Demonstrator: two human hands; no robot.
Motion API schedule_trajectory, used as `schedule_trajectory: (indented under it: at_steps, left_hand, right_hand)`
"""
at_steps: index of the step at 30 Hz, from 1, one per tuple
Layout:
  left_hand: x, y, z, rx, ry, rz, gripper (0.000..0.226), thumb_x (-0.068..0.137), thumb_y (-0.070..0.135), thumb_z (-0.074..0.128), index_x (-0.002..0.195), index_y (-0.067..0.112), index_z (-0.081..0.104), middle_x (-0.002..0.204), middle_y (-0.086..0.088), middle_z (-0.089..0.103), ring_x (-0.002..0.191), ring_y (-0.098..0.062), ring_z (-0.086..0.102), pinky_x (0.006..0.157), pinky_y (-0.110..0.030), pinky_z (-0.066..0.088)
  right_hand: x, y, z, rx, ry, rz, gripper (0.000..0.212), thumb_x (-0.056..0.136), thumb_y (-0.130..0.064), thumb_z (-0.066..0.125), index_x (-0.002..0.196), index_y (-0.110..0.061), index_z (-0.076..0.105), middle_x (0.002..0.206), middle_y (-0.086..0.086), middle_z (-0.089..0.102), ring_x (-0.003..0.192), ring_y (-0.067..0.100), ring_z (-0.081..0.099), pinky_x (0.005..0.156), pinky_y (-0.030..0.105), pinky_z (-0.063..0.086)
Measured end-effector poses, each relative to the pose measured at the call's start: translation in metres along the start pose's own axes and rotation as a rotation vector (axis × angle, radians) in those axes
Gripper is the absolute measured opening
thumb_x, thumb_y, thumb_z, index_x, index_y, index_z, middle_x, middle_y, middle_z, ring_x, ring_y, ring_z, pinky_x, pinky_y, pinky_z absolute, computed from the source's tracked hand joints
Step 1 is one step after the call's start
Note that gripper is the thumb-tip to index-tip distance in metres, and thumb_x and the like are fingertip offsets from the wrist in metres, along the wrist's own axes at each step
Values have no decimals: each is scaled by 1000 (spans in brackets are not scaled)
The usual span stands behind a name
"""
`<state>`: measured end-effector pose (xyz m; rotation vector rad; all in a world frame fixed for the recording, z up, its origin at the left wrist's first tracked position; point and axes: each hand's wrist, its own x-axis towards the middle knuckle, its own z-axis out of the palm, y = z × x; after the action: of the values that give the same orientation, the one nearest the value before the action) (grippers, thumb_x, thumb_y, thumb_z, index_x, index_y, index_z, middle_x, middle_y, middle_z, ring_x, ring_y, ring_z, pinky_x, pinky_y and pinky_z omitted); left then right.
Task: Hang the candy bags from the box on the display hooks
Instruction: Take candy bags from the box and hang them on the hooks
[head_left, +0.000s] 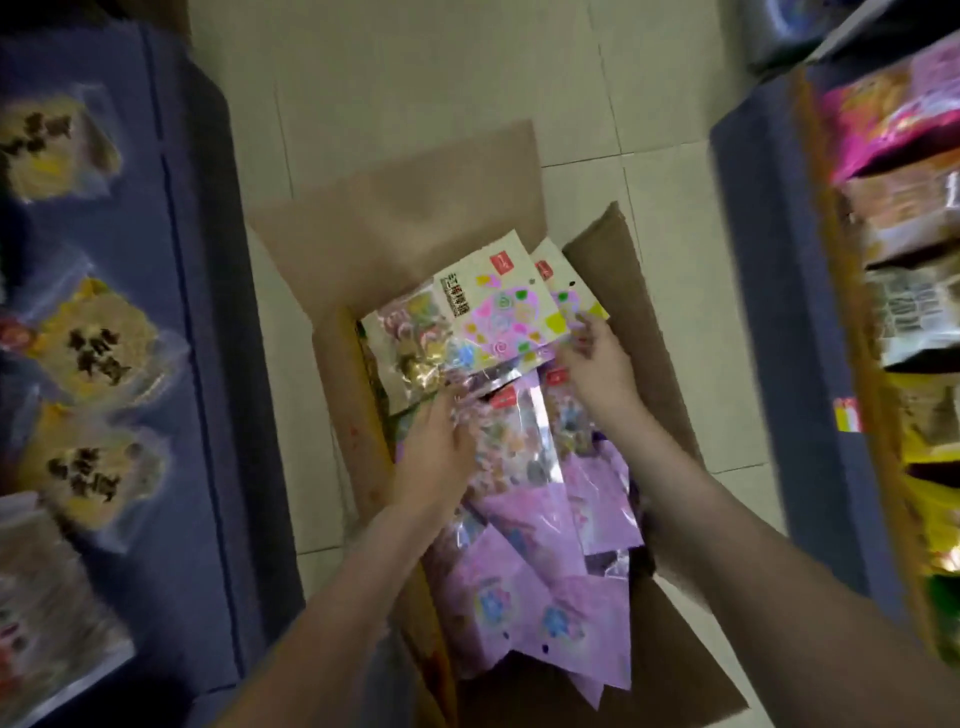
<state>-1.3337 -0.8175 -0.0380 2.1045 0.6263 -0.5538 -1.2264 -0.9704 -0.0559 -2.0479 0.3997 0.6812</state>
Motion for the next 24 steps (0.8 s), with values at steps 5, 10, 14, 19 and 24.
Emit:
schedule_trajectory:
  at_steps: [5,10,14,19,24]
  left_hand:
    - [25,-13,3,-39,11,42,43,97,9,40,139,19,42,128,-8,54,110,-29,56,89,-43,49]
    - [13,-12,-12,-53,19,24,43,97,8,41,139,16,42,137,-3,48,118,-19,52,98,-38,46]
    - [-13,12,-48,-11,82,62,46,96,5,42,140,20,43,135,-6,45,120,-21,50,90,-15,34]
    - [-61,87,-127,38,215,246,73,96,14,54,149,39,12,158,-12,12,143,-27,21,107,-23,20]
    - [-125,183,-227,256,554,458,75,86,17,67,145,34,23,154,-29,10,141,-44,17,114,-52,20]
  right_hand:
    - [57,-7,36,-211,69,142,61,83,-35,68,128,1,47,124,17,54,116,31,51,92,35,43]
    - [37,-22,46,-188,19,216,38,87,-26,64,115,0,63,115,18,64,108,32,59,87,34,49]
    - [-22,-74,36,-75,31,10,13,94,-5,47,84,-14,47,78,-4,50,72,21,41,55,26,31]
    - [-117,-166,-20,-467,-111,-391,19,88,2,40,99,-11,49,84,14,57,77,33,51,59,37,36]
    - [-201,-267,-102,-674,-88,-630,17,93,-10,44,107,-15,50,106,16,64,89,39,58,69,40,44]
